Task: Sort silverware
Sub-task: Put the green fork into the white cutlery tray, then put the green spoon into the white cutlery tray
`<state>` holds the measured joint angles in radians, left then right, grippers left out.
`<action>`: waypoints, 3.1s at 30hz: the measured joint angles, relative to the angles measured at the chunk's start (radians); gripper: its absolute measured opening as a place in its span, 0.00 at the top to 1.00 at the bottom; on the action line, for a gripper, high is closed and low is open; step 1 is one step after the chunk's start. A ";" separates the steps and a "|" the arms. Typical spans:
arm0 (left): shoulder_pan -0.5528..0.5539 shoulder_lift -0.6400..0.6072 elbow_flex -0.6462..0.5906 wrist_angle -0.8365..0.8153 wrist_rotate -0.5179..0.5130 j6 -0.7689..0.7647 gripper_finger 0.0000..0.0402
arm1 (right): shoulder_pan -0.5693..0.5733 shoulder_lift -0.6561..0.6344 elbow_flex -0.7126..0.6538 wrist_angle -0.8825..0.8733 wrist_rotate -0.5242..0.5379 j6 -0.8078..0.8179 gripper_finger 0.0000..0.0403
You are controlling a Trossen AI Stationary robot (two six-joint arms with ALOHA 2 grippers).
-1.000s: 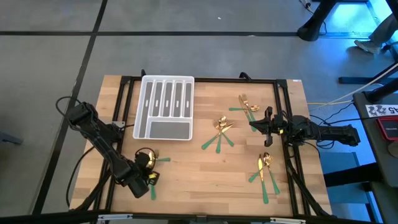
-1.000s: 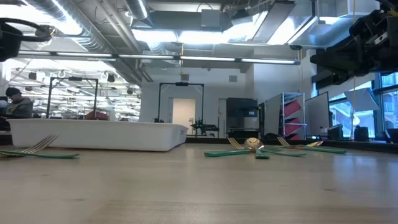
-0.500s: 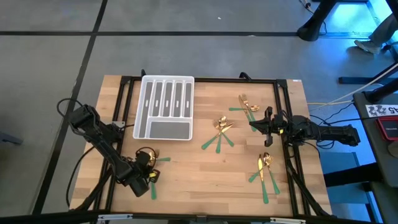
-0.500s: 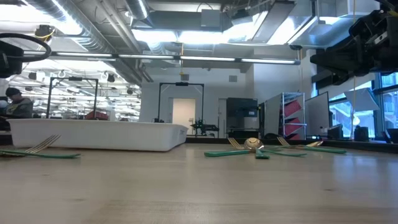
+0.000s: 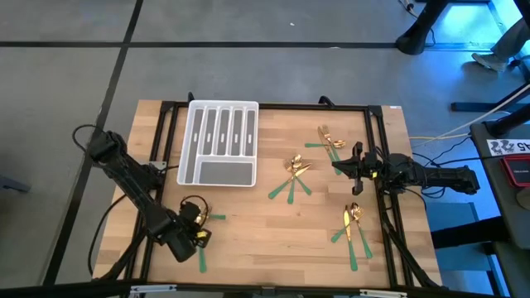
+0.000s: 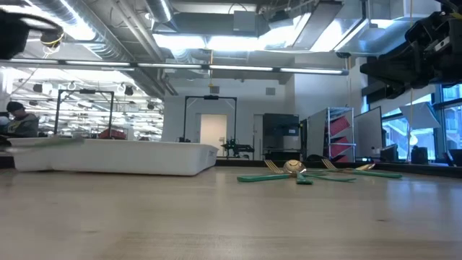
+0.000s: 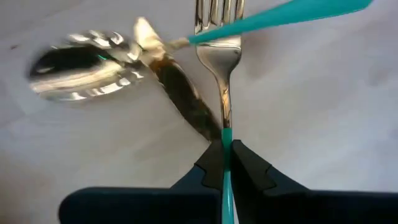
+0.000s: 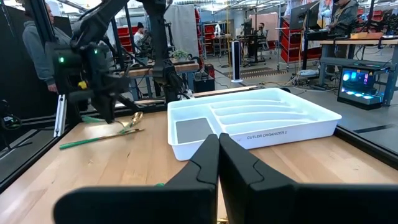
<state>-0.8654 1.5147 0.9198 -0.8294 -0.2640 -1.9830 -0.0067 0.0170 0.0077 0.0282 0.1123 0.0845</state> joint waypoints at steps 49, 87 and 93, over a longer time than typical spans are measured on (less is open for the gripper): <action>1.503 -0.187 0.004 0.289 0.154 1.359 1.00 | 0.000 0.000 0.000 0.000 0.001 0.017 0.98; 1.639 -0.063 0.003 0.334 0.415 1.440 0.62 | 0.000 0.000 0.000 0.000 0.000 0.049 0.98; 1.282 -0.233 0.004 0.181 0.220 1.355 0.68 | 0.000 0.000 0.000 0.000 0.000 0.049 0.98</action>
<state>0.4165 1.2816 0.9237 -0.6484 -0.0445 -0.6282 -0.0071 0.0174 0.0074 0.0284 0.1126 0.1337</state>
